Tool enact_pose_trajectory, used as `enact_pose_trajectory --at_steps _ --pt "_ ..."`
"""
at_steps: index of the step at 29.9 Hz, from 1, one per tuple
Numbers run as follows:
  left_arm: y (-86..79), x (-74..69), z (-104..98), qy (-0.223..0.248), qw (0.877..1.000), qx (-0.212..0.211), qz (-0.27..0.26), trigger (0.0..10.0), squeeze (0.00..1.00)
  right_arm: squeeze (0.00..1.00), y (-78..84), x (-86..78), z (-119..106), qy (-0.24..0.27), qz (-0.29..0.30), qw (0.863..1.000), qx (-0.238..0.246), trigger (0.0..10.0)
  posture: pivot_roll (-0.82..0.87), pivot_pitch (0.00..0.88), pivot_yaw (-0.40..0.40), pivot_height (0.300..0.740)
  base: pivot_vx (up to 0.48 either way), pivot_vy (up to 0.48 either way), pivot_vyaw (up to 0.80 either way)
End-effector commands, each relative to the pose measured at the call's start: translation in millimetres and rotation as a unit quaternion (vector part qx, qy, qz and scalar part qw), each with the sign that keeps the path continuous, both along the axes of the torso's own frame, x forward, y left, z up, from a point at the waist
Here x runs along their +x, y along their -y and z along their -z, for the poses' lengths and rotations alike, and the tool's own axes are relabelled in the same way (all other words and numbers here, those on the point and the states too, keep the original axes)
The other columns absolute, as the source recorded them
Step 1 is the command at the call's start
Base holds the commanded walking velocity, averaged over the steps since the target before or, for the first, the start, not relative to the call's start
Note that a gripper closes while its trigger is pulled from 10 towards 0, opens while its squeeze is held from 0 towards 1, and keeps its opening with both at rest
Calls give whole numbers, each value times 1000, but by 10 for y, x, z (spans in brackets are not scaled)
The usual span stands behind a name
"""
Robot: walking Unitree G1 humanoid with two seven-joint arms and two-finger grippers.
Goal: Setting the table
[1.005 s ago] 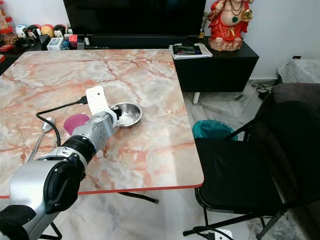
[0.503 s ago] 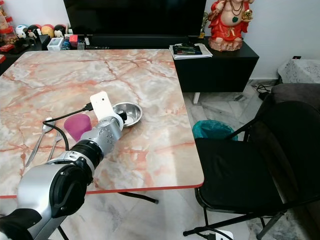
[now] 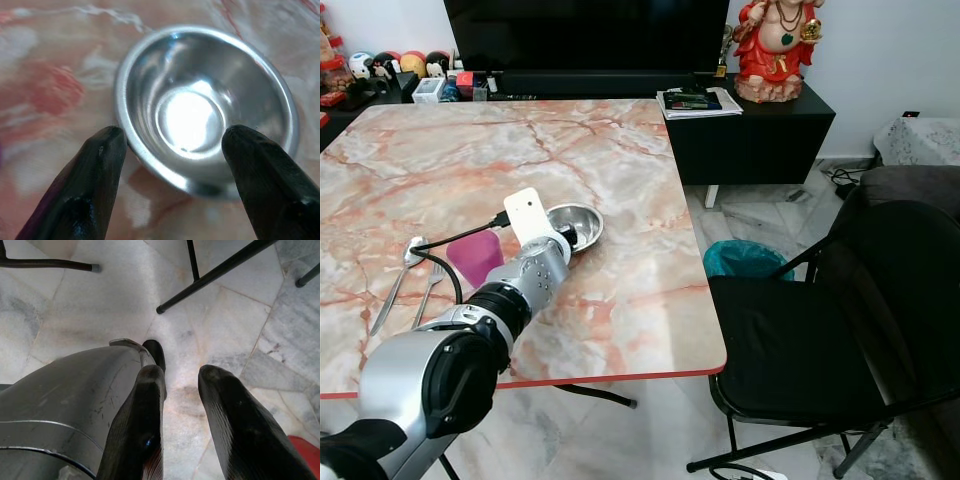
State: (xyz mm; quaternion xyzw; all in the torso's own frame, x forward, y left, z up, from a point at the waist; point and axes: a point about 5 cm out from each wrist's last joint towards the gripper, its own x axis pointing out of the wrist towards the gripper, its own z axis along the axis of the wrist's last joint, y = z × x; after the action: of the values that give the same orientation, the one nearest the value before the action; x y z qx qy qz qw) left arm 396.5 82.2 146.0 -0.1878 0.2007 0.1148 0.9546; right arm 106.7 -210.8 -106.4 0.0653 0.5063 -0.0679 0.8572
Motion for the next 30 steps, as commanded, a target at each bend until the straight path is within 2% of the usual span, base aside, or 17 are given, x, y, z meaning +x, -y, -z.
enact_pose_trajectory --at_steps 1,14,19,23,28,30 --pt "58 -45 100 -21 1000 -10 15 10000 0 0 -1 9 -6 8 11 1000 0 10000 -277 8 15 740 0 0 0" --pt "64 -37 84 -18 1000 -15 19 10000 0 0 21 -8 -8 10 19 1000 -2 10000 -287 8 22 740 0 0 0" --pt "66 -13 24 -6 1000 -17 18 10000 0 0 31 1 -12 11 19 1000 -4 10000 -286 6 18 740 0 0 0" --pt "75 46 -139 18 999 -28 12 10000 0 0 47 47 -26 14 13 1000 -5 10000 -268 2 5 740 0 0 0" --pt "73 42 -126 14 999 -34 9 10000 0 0 44 66 -30 16 10 1000 -5 10000 -271 0 5 740 0 0 0" --pt "78 17 -62 -1 999 -45 5 10000 0 0 39 72 -32 17 12 1000 -4 10000 -283 0 11 740 0 0 0"
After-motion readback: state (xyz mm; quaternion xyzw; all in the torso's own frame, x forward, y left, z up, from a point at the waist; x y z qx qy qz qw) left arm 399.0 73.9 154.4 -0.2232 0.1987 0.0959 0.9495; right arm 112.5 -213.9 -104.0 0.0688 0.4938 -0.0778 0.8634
